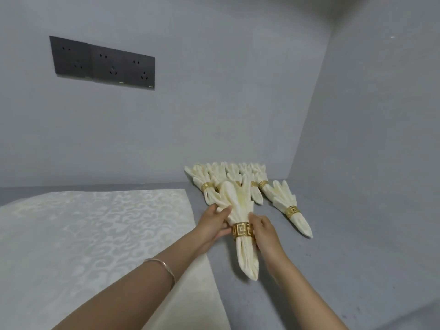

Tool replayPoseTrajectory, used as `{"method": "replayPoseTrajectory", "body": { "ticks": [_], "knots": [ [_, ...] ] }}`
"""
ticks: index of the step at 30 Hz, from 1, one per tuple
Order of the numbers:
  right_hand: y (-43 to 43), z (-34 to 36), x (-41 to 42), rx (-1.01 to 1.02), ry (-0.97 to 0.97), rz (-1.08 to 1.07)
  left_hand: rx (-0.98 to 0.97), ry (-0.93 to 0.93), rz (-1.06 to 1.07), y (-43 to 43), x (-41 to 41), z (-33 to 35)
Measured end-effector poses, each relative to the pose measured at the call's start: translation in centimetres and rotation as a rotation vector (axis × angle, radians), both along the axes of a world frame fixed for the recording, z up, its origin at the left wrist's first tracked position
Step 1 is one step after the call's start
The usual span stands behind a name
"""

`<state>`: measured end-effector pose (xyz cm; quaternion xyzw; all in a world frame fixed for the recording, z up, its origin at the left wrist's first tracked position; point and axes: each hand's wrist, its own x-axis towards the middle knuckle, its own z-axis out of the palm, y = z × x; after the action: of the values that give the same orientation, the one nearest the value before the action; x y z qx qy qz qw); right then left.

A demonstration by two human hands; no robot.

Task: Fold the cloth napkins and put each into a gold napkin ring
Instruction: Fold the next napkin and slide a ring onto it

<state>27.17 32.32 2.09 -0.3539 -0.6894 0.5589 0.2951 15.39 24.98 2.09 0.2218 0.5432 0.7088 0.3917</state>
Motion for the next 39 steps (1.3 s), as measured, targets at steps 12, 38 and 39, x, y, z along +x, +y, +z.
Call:
{"method": "replayPoseTrajectory", "body": {
  "ticks": [12,38,39],
  "knots": [
    [10.4,-1.3,1.2,0.22,-0.114,-0.353,-0.171,0.711,0.162,5.6,0.5,-0.5],
    [3.1,-5.0,-2.3,0.605,-0.047,-0.159,-0.512,1.268,0.093,-3.7,-3.7,-7.6],
    [1.4,-5.2,-2.4,0.61,-0.027,-0.066,-0.572,1.293,0.07,-5.0,-3.8,-7.5]
  ]
}}
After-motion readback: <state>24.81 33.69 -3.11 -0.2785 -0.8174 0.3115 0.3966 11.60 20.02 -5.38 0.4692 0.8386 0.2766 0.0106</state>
